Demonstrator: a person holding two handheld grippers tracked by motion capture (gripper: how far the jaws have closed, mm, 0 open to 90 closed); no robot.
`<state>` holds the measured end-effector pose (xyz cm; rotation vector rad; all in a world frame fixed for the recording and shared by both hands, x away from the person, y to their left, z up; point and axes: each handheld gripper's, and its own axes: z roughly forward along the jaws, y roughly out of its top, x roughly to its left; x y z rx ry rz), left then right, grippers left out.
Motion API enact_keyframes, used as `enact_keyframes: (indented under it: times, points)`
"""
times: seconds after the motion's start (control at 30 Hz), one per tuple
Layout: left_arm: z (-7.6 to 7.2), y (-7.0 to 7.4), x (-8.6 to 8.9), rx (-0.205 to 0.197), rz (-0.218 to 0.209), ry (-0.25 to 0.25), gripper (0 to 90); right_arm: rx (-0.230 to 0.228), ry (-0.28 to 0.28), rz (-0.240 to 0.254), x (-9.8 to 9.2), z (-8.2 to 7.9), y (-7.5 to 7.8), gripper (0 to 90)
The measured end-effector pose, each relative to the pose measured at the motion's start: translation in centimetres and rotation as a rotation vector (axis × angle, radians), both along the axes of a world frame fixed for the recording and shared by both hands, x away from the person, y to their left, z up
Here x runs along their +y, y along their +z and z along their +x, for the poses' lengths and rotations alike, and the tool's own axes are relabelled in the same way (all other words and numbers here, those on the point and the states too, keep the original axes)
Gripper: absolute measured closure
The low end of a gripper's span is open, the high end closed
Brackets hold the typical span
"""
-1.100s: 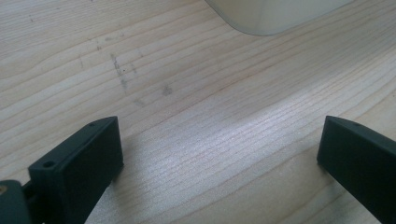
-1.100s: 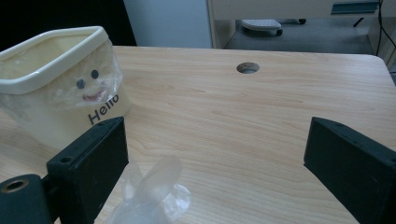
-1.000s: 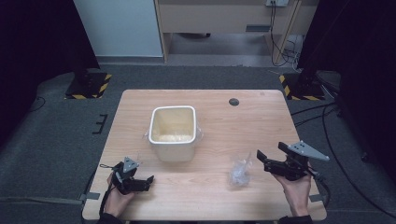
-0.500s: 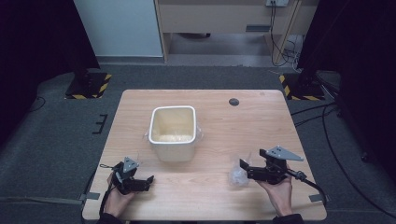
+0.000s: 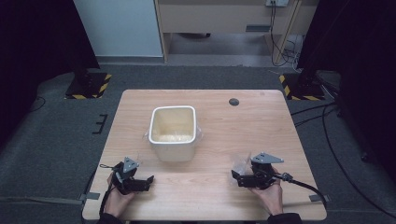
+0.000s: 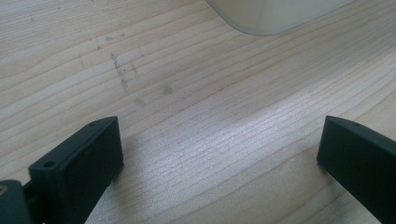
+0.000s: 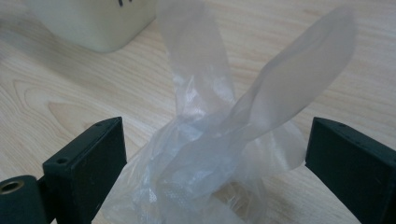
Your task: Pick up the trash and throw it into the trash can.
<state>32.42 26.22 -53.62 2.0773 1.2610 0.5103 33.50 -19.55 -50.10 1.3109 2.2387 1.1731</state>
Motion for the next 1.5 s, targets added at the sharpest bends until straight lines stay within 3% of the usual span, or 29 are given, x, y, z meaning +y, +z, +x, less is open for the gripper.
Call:
enact_keyframes:
  times: [0.2, 0.33, 0.47, 0.53, 0.7, 0.9, 1.13, 1.23, 1.33, 1.5]
  points:
    - [0.0, 0.0, 0.0, 0.000, 0.000, 0.000, 0.0, 0.068, 0.049, -0.059, 0.7, 0.0, -1.2, 6.5]
    - [0.0, 0.0, 0.0, 0.000, 0.000, 0.001, 0.0, 0.087, 0.072, -0.104, 1.0, -0.1, -1.9, 10.6]
    - [0.0, 0.0, 0.0, 0.000, 0.000, 0.001, 0.0, 0.089, 0.090, -0.123, 1.1, -0.2, -2.1, 17.1]
    - [0.0, 0.0, 0.0, 0.000, 0.000, 0.001, 0.0, 0.089, 0.109, -0.137, 1.1, -0.2, -2.1, 24.6]
    - [0.0, 0.0, 0.0, 0.000, 0.000, 0.001, 0.0, 0.078, 0.125, -0.127, 0.9, -0.3, -1.8, 32.9]
    - [0.0, 0.0, 0.0, 0.000, 0.000, 0.001, 0.0, 0.041, 0.129, -0.095, 0.4, -0.3, -0.9, 36.9]
    - [0.0, 0.0, 0.0, 0.000, 0.000, 0.001, 0.0, -0.063, 0.088, 0.007, -1.0, -0.4, 1.7, 35.9]
    - [0.0, 0.0, 0.0, 0.000, 0.000, 0.001, 0.0, -0.097, 0.074, 0.027, -1.4, -0.6, 2.5, 35.2]
    - [0.0, 0.0, 0.0, 0.000, 0.000, 0.001, 0.0, -0.146, 0.058, 0.096, -2.2, -0.7, 3.8, 35.1]
    - [0.0, 0.0, 0.0, -0.001, 0.000, 0.000, 0.0, -0.204, 0.020, 0.134, -3.4, -0.7, 5.2, 34.5]
